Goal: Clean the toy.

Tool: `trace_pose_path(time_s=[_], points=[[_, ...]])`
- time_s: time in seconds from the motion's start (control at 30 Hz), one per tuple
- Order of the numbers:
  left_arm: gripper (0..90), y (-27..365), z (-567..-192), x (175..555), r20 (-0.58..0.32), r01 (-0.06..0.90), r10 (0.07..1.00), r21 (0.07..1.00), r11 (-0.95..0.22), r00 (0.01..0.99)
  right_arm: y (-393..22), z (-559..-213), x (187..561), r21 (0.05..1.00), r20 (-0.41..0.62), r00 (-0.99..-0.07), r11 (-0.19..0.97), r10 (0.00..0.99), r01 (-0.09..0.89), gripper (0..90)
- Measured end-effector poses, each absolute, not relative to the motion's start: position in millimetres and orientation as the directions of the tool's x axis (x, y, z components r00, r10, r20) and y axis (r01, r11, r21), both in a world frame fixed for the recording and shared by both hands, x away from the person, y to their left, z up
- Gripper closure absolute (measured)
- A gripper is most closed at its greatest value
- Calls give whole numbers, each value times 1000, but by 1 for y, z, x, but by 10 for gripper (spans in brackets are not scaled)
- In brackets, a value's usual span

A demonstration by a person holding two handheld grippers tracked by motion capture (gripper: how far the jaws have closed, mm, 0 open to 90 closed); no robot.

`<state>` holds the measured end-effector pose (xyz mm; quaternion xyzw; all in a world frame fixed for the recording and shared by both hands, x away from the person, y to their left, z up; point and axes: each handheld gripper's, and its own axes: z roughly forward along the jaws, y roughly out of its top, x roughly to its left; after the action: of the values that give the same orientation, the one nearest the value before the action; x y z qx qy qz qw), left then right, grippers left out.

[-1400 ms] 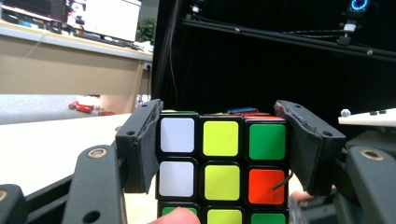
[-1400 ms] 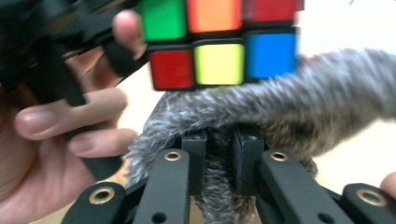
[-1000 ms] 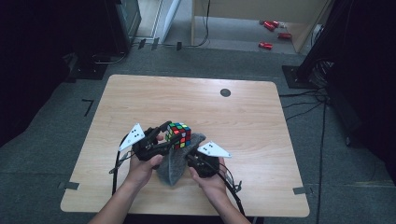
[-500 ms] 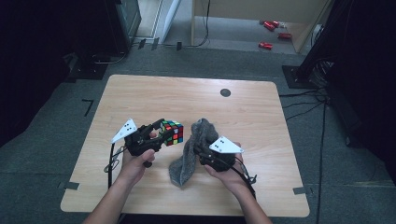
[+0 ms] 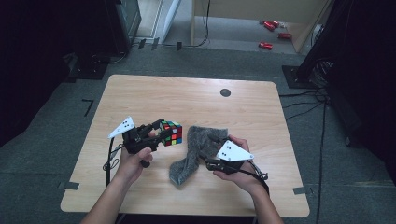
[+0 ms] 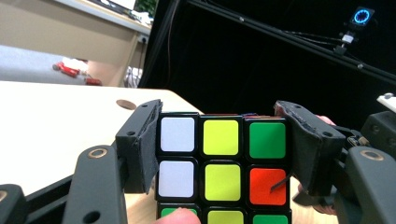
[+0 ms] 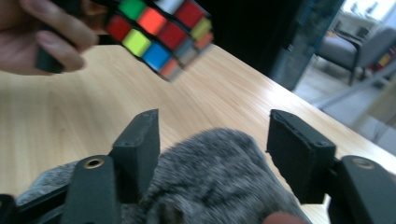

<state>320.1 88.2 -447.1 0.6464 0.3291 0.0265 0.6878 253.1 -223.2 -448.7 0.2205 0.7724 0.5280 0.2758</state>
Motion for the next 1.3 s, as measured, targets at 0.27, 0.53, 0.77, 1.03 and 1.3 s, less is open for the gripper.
trace_pose_path(time_s=[0.27, 0.53, 0.77, 1.03, 1.3], points=[[361, 79, -448, 319, -411, 418, 411, 905, 78, 814, -211, -457, 253, 923, -261, -781, 385, 567, -29, 299], [361, 71, -450, 318, -422, 443, 376, 896, 34, 825, -200, -466, 252, 896, -370, -743, 426, 558, -126, 222], [360, 62, -452, 316, -422, 455, 358, 890, -9, 833, -193, -469, 248, 881, -411, -739, 442, 533, -170, 205], [360, 53, -452, 314, -440, 477, 337, 878, -34, 832, -189, -471, 247, 868, -436, -737, 457, 516, -193, 204], [360, 45, -453, 313, -476, 519, 309, 852, -71, 823, -186, -474, 245, 845, -482, -721, 482, 498, -232, 229]])
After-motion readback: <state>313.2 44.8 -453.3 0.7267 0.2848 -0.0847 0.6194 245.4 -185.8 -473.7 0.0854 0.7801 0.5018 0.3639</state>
